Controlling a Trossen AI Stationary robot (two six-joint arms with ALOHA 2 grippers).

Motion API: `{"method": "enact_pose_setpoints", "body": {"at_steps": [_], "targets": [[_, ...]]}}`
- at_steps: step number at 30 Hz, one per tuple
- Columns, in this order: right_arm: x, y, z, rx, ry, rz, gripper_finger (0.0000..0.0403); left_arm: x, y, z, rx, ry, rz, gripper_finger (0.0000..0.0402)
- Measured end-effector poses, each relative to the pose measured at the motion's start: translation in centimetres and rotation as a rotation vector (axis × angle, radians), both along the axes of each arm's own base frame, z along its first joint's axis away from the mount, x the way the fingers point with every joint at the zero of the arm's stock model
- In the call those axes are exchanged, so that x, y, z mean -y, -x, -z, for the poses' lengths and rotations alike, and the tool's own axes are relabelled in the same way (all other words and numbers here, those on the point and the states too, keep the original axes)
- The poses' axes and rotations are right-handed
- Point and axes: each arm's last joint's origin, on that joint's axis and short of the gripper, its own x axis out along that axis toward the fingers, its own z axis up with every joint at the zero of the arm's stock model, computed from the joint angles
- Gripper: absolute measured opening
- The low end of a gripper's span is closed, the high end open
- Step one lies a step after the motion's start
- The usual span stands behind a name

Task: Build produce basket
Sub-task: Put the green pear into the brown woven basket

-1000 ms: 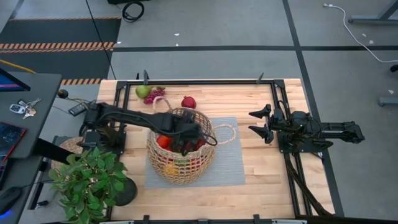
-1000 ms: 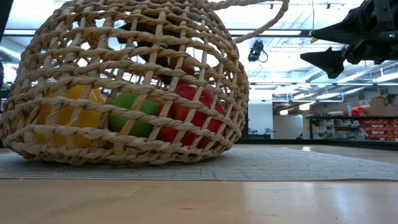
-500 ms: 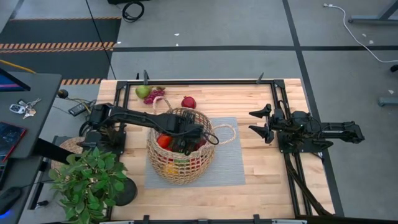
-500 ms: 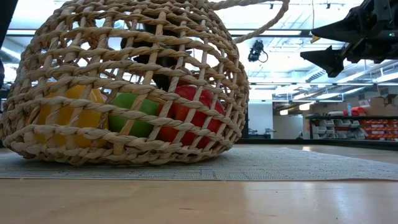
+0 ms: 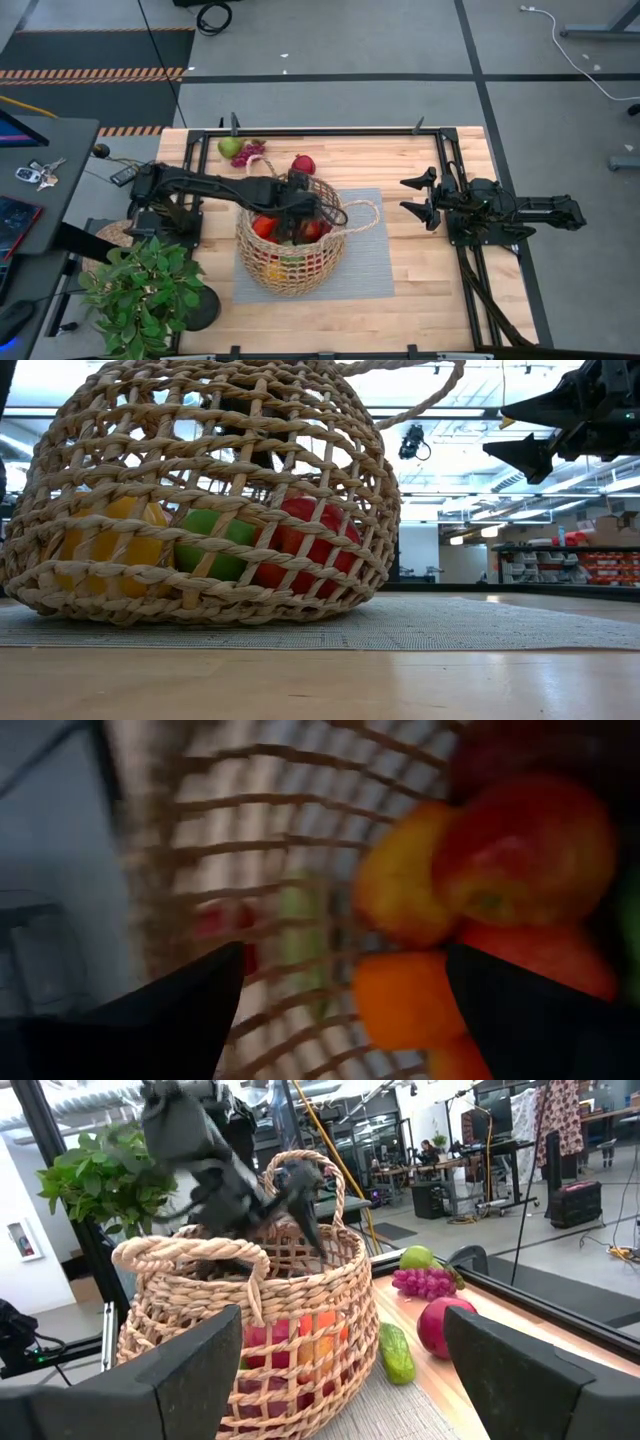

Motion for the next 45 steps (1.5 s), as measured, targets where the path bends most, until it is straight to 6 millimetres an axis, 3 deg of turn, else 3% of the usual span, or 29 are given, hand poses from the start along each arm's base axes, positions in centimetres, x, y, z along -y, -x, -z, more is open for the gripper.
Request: {"method": "enact_pose_setpoints", "body": {"at_steps": [7, 14, 19, 25, 33, 45], "targets": [[0.0, 0.0, 0.0, 0.002, 0.0, 0.0, 0.0348, -3.1, 2.6, -4.7, 0.183, -0.007, -0.1, 0.0344], [0.0, 0.0, 0.0, 0.003, 0.0, 0.0, 0.0348, -8.2, 5.9, -11.1, 0.631, 0.112, -0.264, 0.0325], [0.0, 0.0, 0.0, 0.005, 0.0, 0.0, 0.0348, -12.7, 8.9, -12.6, 0.765, 0.075, -0.545, 0.0313], [0.0, 0.0, 0.0, 0.005, 0.0, 0.0, 0.0348, -16.6, 11.5, -11.3, 0.672, 0.029, -0.772, 0.0295], [0.0, 0.0, 0.0, 0.005, 0.0, 0.0, 0.0348, -19.6, 13.6, -4.9, 0.489, 0.023, -0.918, 0.0273], [0.0, 0.0, 0.0, 0.005, 0.0, 0.0, 0.0348, -22.9, 17.2, -0.5, 0.528, 0.074, -1.056, 0.0219]]}}
